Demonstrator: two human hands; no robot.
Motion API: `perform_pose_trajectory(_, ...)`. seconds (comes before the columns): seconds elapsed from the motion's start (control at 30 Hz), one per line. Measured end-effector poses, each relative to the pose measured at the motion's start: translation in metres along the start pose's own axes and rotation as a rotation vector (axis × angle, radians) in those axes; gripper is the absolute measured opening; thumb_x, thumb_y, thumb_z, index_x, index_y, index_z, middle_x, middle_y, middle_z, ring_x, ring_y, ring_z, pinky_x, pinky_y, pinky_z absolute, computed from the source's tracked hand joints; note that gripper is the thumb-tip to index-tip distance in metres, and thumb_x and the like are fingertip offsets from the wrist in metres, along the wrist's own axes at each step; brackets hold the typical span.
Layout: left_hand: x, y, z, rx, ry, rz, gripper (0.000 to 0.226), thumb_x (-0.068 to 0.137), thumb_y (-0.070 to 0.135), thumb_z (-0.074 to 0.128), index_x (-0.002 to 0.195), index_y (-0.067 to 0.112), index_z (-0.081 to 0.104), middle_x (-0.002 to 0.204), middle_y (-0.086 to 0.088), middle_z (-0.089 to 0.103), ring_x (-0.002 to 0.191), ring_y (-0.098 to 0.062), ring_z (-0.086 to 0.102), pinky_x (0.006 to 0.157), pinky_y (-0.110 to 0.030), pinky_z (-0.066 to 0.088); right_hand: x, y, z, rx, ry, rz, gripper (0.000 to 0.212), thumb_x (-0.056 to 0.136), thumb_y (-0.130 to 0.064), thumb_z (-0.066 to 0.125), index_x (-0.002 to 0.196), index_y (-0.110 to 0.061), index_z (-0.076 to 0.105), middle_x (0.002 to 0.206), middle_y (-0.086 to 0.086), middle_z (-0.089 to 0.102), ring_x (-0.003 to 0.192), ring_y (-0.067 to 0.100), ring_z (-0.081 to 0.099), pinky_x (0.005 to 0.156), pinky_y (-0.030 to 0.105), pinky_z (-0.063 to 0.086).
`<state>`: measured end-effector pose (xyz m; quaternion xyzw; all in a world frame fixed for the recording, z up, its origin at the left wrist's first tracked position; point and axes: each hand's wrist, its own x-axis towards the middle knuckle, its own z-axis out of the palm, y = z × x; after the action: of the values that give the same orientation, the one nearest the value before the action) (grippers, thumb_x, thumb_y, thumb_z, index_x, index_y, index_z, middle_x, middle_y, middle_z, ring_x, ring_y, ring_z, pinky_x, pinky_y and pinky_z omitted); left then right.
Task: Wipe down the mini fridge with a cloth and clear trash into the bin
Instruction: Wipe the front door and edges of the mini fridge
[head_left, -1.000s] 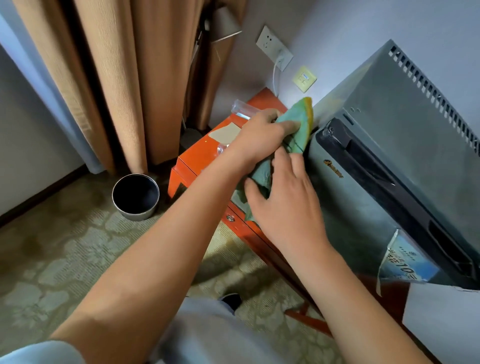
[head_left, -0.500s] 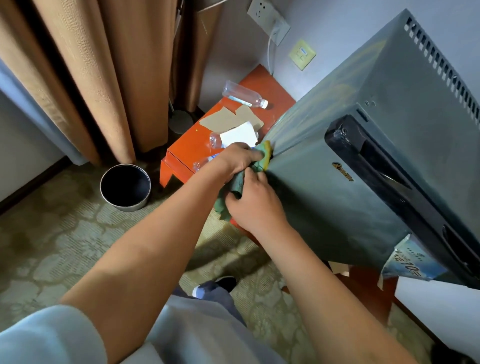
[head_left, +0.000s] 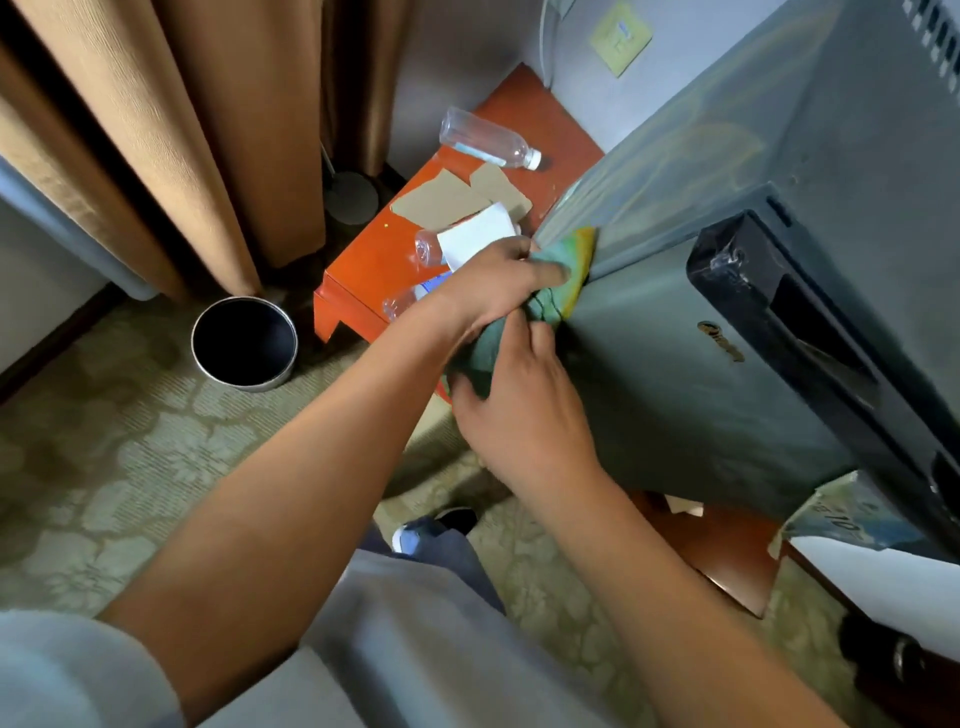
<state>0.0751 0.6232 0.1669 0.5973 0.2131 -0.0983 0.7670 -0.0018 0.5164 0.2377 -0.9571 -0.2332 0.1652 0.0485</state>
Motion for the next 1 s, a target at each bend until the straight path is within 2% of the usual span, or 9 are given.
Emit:
perform_pose_trajectory(0.07,0.005,-0.025,-0.006,0.02,0.017,-0.068,0.013,0.087,0.027,0.07,0.094,0.017,0.065,0.073,0.009,0.067,0.053,0.011,0.058,0.048,-0.006,0.042,0.012,0.004,0.023,-0.002,-0.101,0.031,0.077,0.095,-0.042,0.062,0.154,-0.01,0.025,0.137,0.008,0.042,0.121,0.025,0.054,0.089,0.032,0.045)
perform_pose_trajectory(0.13,0.014,-0.053,-0.01,-0.024,0.007,-0.149,0.026,0.09,0.024,0.068,0.114,0.014,0.064,0.096,-0.001,0.072,0.081,-0.003,0.069,0.069,-0.013,0.053,0.021,0.009,0.046,0.012,-0.195,0.046,0.075,0.094,-0.039,0.063,0.153,-0.009,0.027,0.138,0.01,0.042,0.123,0.029,0.053,0.091,0.035,0.045)
perform_pose_trajectory(0.17,0.018,-0.066,-0.012,-0.046,0.015,-0.173,0.028,0.091,0.022,0.067,0.117,0.013,0.062,0.099,-0.001,0.071,0.087,-0.011,0.07,0.071,-0.014,0.054,0.026,0.011,0.056,0.02,-0.232,0.055,0.075,0.094,-0.038,0.064,0.152,-0.009,0.027,0.139,0.011,0.041,0.125,0.031,0.052,0.093,0.036,0.044)
perform_pose_trajectory(0.27,0.035,-0.097,-0.018,-0.007,0.053,-0.191,0.028,0.092,0.027,0.068,0.117,0.022,0.057,0.093,0.01,0.064,0.077,0.0,0.061,0.054,-0.003,0.044,0.041,0.018,0.08,0.051,-0.316,0.087,0.071,0.095,-0.036,0.064,0.151,-0.009,0.029,0.141,0.013,0.041,0.129,0.033,0.049,0.097,0.039,0.042)
perform_pose_trajectory(0.4,0.056,-0.137,-0.026,0.015,0.055,-0.284,0.033,0.09,0.03,0.068,0.119,0.015,0.06,0.108,-0.005,0.069,0.097,-0.022,0.067,0.086,-0.032,0.055,0.059,0.021,0.106,0.109,-0.436,0.162,0.062,0.095,-0.034,0.062,0.146,-0.008,0.036,0.141,0.016,0.043,0.132,0.035,0.045,0.101,0.041,0.04)
perform_pose_trajectory(0.5,0.062,-0.161,-0.029,0.141,0.105,-0.292,0.02,0.088,0.03,0.064,0.103,0.017,0.06,0.093,-0.004,0.066,0.086,-0.022,0.061,0.07,-0.029,0.047,0.07,0.021,0.122,0.11,-0.529,0.218,0.061,0.094,-0.036,0.061,0.144,-0.008,0.039,0.143,0.017,0.046,0.132,0.036,0.046,0.102,0.039,0.039)
perform_pose_trajectory(0.63,0.062,-0.192,-0.028,0.449,0.12,-0.347,0.032,0.092,0.031,0.053,0.116,0.009,0.054,0.108,-0.013,0.062,0.097,-0.029,0.058,0.074,-0.031,0.039,0.076,0.024,0.136,0.134,-0.617,0.303,0.062,0.093,-0.037,0.061,0.145,-0.009,0.041,0.142,0.017,0.047,0.129,0.035,0.049,0.102,0.04,0.044)
perform_pose_trajectory(0.83,0.055,-0.191,-0.021,0.352,0.198,-0.372,0.016,0.092,0.03,0.05,0.091,0.014,0.049,0.077,0.0,0.053,0.078,-0.027,0.052,0.054,-0.03,0.03,0.069,0.031,0.132,0.156,-0.561,0.284,0.062,0.093,-0.036,0.06,0.145,-0.009,0.04,0.143,0.013,0.048,0.127,0.033,0.051,0.1,0.047,0.049)
perform_pose_trajectory(1.0,0.053,-0.157,-0.019,0.317,0.202,-0.323,0.029,0.087,0.032,0.055,0.105,0.01,0.061,0.095,-0.008,0.063,0.087,-0.027,0.058,0.067,-0.03,0.044,0.055,0.032,0.121,0.226,-0.51,0.256,0.059,0.094,-0.035,0.061,0.144,-0.011,0.041,0.144,0.014,0.045,0.131,0.035,0.048,0.104,0.045,0.045)
